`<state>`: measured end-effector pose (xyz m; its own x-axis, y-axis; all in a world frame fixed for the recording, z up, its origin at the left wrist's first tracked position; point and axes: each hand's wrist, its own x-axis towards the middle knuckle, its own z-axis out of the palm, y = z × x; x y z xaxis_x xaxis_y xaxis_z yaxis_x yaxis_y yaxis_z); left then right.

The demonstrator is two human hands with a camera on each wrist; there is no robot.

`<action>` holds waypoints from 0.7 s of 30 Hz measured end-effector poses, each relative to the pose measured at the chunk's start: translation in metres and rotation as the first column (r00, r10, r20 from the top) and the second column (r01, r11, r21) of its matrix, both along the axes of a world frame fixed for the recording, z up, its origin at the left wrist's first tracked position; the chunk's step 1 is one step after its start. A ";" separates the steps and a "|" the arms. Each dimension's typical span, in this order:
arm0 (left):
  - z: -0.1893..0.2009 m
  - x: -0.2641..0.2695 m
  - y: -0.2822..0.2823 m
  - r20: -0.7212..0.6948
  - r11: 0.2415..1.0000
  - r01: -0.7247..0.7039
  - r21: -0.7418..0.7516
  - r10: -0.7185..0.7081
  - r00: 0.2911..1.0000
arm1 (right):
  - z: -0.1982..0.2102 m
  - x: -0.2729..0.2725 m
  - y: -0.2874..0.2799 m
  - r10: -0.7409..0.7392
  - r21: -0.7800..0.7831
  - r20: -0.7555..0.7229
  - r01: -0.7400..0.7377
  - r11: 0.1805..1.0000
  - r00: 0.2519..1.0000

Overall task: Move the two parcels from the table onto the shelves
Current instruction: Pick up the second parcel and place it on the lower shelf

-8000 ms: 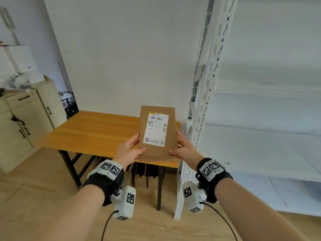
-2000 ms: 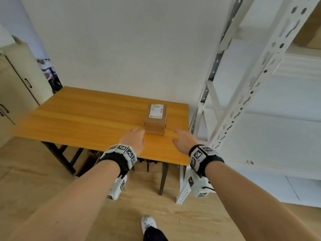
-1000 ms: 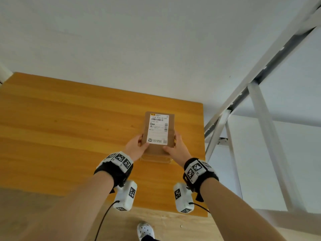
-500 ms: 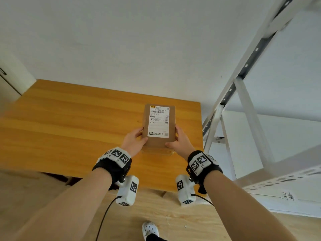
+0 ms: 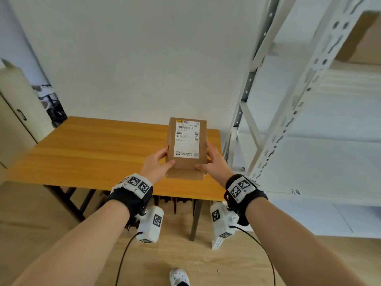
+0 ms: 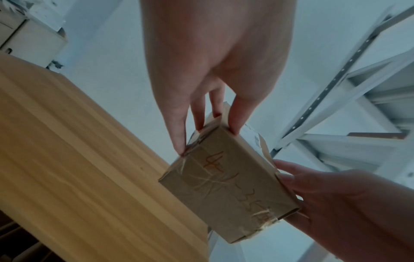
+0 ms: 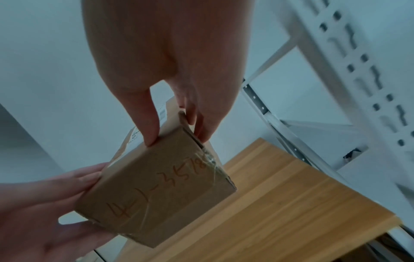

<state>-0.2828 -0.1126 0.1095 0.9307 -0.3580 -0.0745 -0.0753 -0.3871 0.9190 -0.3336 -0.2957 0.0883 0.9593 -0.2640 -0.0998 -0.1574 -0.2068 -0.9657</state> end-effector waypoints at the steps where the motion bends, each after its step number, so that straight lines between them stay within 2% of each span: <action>1: 0.005 -0.011 0.002 0.008 1.000 0.006 -0.010 -0.006 1.000 | 0.008 -0.013 0.002 -0.007 0.008 0.005 0.007 1.000 1.000; 11: 0.048 -0.095 -0.006 0.082 0.992 0.101 -0.072 -0.095 0.992 | 0.072 -0.126 -0.002 -0.091 0.047 0.045 0.089 0.995 0.995; 21: 0.043 -0.170 -0.068 0.093 0.971 0.214 -0.107 -0.205 0.974 | 0.073 -0.220 -0.065 -0.189 0.075 0.044 0.185 0.980 0.981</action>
<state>-0.4524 -0.1810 0.1528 0.8354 -0.5472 0.0514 -0.2192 -0.2459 0.9442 -0.5535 -0.3607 0.1618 0.8979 -0.4333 -0.0772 -0.1377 -0.1099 -0.9844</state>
